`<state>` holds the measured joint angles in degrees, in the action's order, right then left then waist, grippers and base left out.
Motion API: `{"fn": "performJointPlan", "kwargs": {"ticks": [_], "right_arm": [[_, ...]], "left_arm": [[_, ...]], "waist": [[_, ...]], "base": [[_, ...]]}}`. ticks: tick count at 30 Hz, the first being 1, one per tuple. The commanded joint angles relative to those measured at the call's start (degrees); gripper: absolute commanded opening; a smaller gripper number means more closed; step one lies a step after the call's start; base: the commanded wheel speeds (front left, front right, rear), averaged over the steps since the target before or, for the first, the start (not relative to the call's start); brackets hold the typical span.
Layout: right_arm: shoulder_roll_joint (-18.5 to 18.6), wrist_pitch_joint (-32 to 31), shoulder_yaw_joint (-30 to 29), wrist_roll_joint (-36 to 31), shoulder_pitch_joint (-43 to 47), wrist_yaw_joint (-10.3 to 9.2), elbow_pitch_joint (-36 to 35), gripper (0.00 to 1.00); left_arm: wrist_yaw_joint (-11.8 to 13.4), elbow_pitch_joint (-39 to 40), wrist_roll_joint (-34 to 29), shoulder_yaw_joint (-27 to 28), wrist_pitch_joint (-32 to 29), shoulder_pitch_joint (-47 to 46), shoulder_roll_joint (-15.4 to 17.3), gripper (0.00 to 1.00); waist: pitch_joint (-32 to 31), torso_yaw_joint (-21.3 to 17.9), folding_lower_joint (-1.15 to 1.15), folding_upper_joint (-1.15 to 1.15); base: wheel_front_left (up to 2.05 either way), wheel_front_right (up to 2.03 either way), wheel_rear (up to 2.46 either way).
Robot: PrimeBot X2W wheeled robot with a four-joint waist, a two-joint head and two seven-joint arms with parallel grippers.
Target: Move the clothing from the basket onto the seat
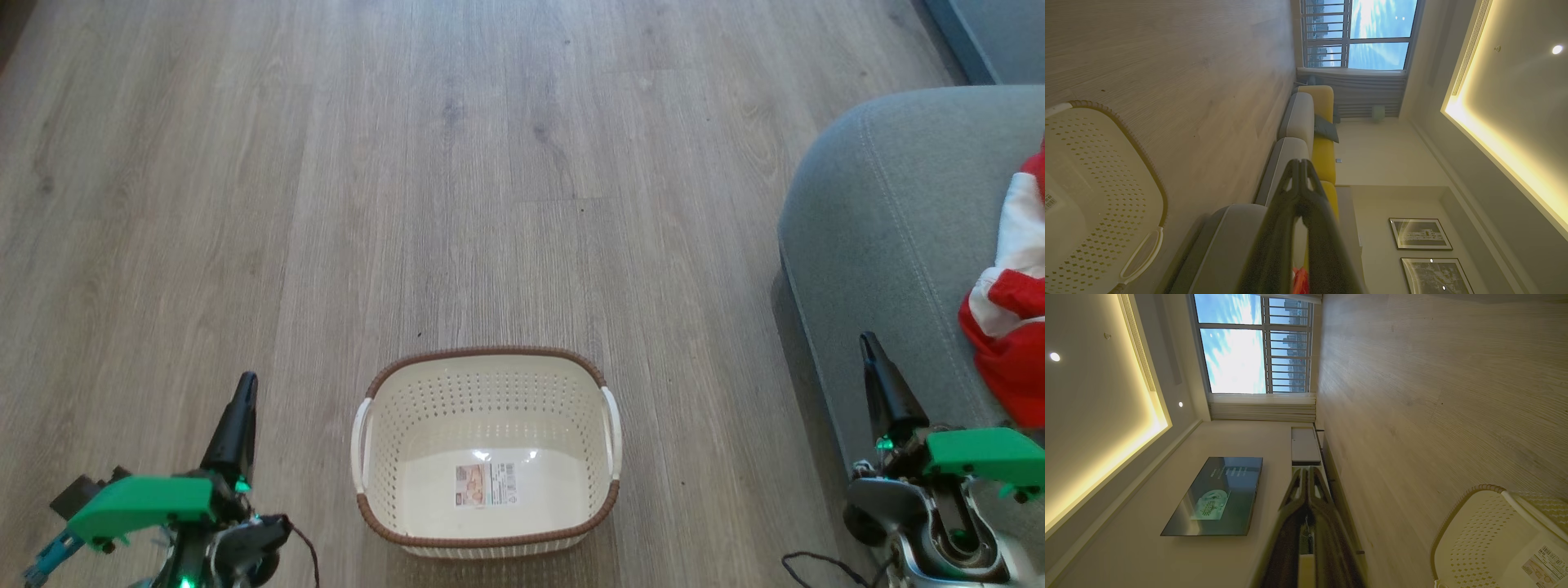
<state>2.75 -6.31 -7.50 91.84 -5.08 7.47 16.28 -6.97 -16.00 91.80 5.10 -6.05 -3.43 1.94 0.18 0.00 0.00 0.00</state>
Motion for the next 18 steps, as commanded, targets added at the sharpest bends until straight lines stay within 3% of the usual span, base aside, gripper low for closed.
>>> {"fn": "performJointPlan", "kwargs": {"ticks": [1, 18], "right_arm": [[0.13, -0.18, 0.98, 0.32, -1.10, 0.02, -2.25, 0.00], [0.13, -0.17, 0.98, 0.33, -1.10, 0.02, -2.25, 0.00]], "left_arm": [[-0.52, 1.95, 0.37, 1.42, -0.44, -2.77, 0.94, 0.00], [-0.52, 1.95, 0.37, 1.41, -0.44, -2.77, 0.94, 0.00]], "waist": [[0.00, 0.00, 0.00, 0.00], [0.00, 0.00, 0.00, 0.00]], "base": [[0.00, 0.00, 0.00], [0.00, 0.00, 0.00]]}}
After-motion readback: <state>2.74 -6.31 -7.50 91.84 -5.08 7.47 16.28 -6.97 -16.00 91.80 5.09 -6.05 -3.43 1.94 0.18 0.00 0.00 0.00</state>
